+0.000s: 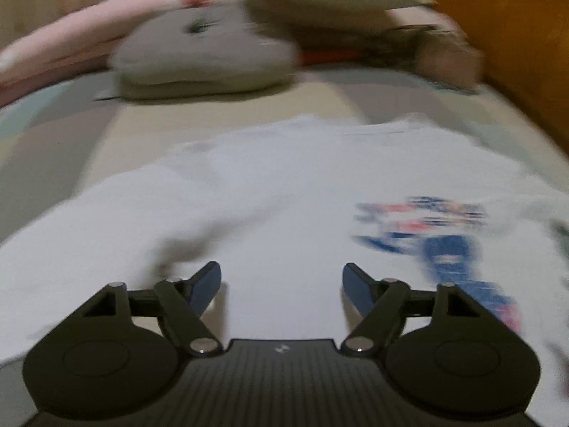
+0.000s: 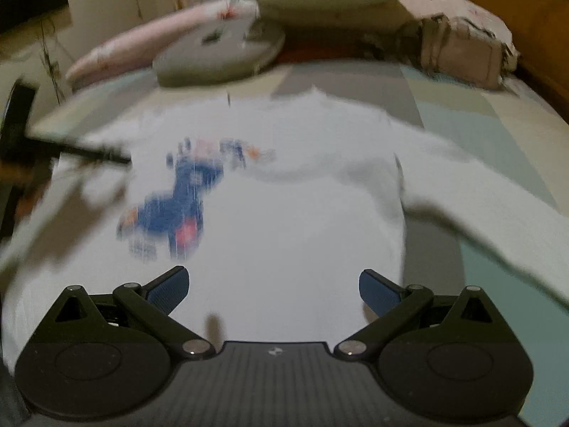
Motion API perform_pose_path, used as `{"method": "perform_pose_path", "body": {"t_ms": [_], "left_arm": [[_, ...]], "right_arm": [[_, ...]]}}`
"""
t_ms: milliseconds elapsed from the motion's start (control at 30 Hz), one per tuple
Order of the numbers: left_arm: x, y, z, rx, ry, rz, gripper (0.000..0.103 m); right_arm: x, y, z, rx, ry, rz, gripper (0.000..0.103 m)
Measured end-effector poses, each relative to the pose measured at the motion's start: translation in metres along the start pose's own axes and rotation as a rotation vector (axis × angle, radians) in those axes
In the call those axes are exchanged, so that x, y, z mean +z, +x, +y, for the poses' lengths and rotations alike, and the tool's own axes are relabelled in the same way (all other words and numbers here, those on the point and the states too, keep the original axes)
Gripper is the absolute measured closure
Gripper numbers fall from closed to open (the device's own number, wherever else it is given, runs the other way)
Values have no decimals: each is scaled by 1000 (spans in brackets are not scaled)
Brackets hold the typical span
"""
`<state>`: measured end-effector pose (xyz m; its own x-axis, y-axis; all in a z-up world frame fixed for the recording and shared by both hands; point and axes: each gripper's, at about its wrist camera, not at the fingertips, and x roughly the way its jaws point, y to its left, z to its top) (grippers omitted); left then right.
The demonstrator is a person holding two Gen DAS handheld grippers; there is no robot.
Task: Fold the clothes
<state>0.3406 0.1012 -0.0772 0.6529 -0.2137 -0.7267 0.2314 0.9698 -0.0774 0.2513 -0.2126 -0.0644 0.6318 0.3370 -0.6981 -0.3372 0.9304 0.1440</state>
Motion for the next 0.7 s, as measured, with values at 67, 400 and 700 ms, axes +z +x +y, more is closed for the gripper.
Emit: {"method": "perform_pose_path", "body": {"t_ms": [67, 400, 700], "left_arm": [[-2, -3, -20, -17, 31, 4, 24], [-37, -5, -52, 64, 98, 45, 18], [-12, -42, -91, -72, 151, -16, 15]], "right_arm": [[6, 17, 5, -6, -28, 18, 0], [-36, 4, 13, -36, -50, 102, 0], [-5, -32, -30, 67, 23, 40, 0]]}}
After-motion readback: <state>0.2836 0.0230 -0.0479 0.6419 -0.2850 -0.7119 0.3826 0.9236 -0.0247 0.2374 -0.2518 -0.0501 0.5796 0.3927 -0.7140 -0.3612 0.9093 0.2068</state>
